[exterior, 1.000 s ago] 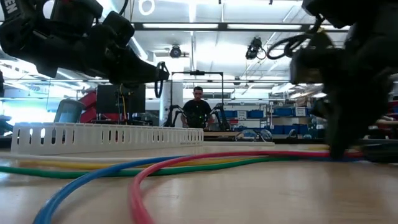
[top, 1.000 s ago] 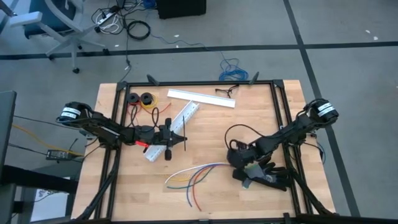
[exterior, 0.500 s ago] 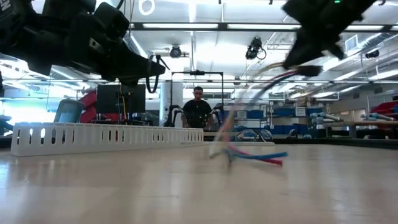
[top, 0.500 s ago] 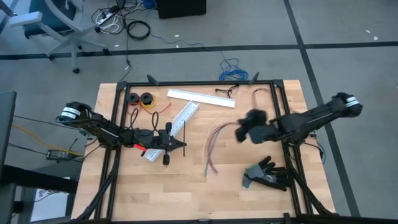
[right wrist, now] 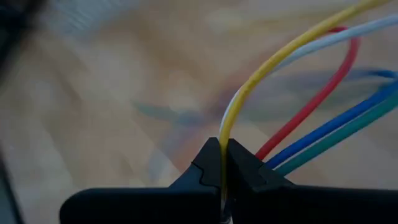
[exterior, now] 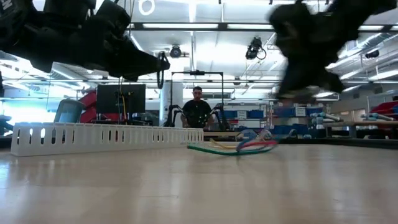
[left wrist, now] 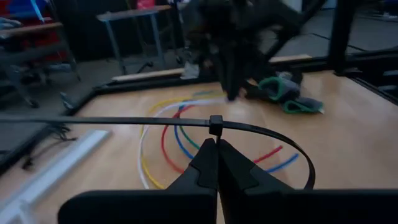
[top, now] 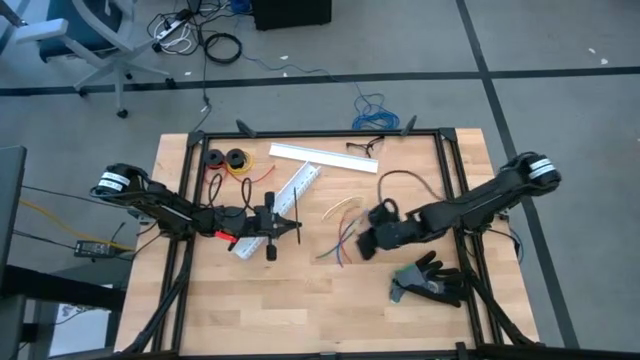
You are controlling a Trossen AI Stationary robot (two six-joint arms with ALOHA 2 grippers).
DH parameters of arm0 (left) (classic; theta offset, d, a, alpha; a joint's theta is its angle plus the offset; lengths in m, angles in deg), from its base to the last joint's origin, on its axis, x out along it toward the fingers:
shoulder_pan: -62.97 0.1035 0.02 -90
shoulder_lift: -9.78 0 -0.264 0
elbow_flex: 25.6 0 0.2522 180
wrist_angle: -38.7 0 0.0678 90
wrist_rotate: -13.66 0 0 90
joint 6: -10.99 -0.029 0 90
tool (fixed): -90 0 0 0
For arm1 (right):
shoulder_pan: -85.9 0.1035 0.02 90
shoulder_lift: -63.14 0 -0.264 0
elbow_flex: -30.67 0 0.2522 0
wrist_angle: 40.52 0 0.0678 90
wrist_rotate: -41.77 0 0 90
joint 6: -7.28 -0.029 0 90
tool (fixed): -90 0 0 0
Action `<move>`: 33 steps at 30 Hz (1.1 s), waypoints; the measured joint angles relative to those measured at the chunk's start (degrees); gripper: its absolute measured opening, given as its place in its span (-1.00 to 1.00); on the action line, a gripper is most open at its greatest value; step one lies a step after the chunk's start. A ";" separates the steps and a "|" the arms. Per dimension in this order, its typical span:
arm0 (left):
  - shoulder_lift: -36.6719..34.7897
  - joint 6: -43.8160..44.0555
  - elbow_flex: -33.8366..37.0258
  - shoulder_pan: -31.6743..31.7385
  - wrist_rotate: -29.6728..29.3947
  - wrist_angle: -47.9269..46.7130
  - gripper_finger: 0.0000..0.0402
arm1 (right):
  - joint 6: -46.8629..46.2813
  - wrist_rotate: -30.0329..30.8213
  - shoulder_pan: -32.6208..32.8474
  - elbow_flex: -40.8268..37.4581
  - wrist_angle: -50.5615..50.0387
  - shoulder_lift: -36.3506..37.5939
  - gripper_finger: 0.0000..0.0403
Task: Ziptie cables
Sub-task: Wrap the black zip tie on the cables
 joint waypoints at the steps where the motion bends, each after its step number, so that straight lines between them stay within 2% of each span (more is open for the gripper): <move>1: 0.32 -0.61 -0.49 -0.13 -0.24 0.14 -0.98 | 1.98 2.48 -0.34 0.00 5.56 -1.83 -1.00; 4: 1.84 -3.94 -1.86 -1.28 -1.84 0.04 -0.98 | 7.70 9.88 -1.56 0.00 20.21 -6.47 -1.00; 7: 4.17 -7.17 -3.79 -2.97 -6.49 0.05 -0.98 | 10.80 14.94 -3.73 0.02 30.32 -10.05 -1.00; 13: 10.22 -12.43 -8.48 -5.16 -17.99 0.08 -0.98 | 13.97 14.74 -8.86 0.01 50.42 -17.31 -1.00; 17: 14.57 -12.97 -11.84 -5.63 -24.92 0.06 -0.98 | 13.55 10.53 -10.84 0.02 61.48 -21.93 -1.00; 22: 19.23 -13.00 -15.99 -5.68 -32.66 0.07 -0.98 | 10.14 9.69 -11.02 0.07 68.77 -26.36 -1.00; 27: 22.82 -12.98 -19.40 -5.81 -39.63 -0.03 -0.98 | 7.36 9.07 -11.04 0.11 71.05 -28.17 -1.00; 33: 23.71 -12.99 -20.14 -6.76 -44.24 0.29 -0.98 | 10.26 3.01 -11.19 -0.24 71.27 -28.06 -0.90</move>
